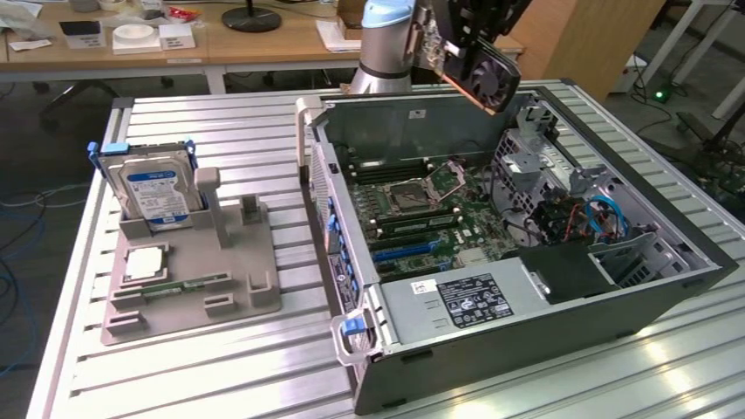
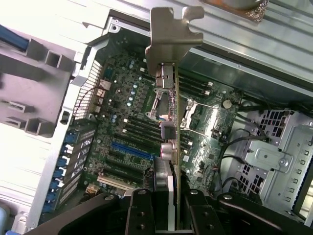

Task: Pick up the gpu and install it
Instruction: 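Insert the gpu into the slot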

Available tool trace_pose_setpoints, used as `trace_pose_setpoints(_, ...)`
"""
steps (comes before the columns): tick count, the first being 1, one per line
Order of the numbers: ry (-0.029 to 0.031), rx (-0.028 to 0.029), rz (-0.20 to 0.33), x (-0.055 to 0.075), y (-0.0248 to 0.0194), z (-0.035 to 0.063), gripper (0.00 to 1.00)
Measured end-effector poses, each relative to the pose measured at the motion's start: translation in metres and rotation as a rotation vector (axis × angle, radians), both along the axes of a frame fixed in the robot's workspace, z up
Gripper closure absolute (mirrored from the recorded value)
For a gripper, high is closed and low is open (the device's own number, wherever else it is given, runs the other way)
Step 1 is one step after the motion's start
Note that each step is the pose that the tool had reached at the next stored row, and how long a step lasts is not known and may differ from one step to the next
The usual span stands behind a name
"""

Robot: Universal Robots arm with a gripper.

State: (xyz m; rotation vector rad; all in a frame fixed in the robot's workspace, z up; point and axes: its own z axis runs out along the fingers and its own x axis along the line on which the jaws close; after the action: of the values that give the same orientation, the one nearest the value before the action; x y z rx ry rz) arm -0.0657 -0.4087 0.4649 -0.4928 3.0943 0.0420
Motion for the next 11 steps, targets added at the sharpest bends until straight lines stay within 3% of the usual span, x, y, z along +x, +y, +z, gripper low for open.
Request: trace_pose_setpoints(11, 0.0001, 0.0003, 0.082, 0.0, -0.0003, 0.0, 0.71)
